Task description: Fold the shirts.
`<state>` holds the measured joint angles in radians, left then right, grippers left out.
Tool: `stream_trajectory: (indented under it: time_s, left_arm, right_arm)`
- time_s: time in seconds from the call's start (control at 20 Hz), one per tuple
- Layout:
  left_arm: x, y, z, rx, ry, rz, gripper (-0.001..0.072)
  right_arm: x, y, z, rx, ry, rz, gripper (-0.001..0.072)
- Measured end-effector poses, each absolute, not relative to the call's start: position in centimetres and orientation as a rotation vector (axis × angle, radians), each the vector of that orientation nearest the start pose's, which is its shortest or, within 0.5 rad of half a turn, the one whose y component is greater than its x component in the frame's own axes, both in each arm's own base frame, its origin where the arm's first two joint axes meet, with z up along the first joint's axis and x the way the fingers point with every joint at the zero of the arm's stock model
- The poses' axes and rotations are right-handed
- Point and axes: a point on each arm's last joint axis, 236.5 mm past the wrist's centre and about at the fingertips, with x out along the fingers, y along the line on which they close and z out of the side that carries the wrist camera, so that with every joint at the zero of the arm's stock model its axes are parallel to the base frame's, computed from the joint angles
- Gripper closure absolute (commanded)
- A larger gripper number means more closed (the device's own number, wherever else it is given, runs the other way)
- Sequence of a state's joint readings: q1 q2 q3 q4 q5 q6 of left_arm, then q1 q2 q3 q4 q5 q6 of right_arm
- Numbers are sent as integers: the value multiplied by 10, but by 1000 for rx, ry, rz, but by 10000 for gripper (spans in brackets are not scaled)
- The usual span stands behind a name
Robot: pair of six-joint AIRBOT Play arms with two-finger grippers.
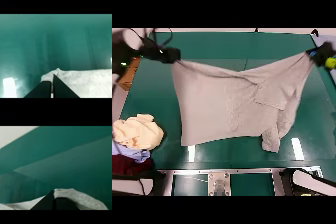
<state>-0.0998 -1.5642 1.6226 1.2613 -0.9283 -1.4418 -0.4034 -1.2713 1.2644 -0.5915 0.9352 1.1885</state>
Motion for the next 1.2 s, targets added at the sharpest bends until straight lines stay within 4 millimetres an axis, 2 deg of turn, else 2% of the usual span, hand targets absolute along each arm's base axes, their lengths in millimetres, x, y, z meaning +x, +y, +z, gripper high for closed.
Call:
stream_trajectory:
  time_s: [0.05, 0.1, 0.15, 0.2, 0.25, 0.3, 0.4, 0.5, 0.65, 0.75, 0.85, 1.0, 1.05, 1.2]
  left_arm:
    - [544, -120, 72, -152, 875, -330, 685]
    - [553, -129, 50, -193, 886, -357, 684]
    - [560, -134, 32, -233, 892, -374, 683]
    - [568, -136, 22, -266, 882, -378, 647]
    - [574, -137, 19, -292, 868, -381, 319]
    - [578, -137, 16, -315, 865, -387, 182]
    - [582, -130, 23, -352, 872, -402, 182]
    - [580, -111, 37, -386, 903, -418, 182]
    - [551, -70, 48, -463, 1032, -431, 182]
    - [514, -50, 41, -521, 1179, -445, 183]
    - [472, -39, 29, -587, 1307, -447, 183]
    - [410, -41, 0, -662, 1432, -434, 183]
    - [391, -44, -15, -687, 1462, -421, 183]
    - [340, -57, -61, -742, 1542, -379, 183]
  right_arm:
    - [493, -36, 127, 717, 655, 203, 697]
    - [505, -39, 97, 746, 697, 187, 665]
    - [517, -43, 70, 774, 733, 170, 535]
    - [526, -46, 51, 794, 756, 161, 461]
    - [534, -48, 35, 810, 776, 158, 451]
    - [540, -50, 25, 818, 791, 161, 451]
    - [545, -61, 25, 831, 793, 168, 451]
    - [538, -80, 34, 845, 801, 186, 450]
    - [503, -103, 43, 866, 853, 207, 450]
    - [464, -114, 34, 882, 921, 186, 449]
    - [422, -128, 21, 907, 968, 129, 401]
    - [360, -152, 0, 975, 1004, 14, 401]
    - [343, -160, -8, 1001, 1007, -26, 401]
    - [303, -172, -28, 1088, 1008, -116, 372]
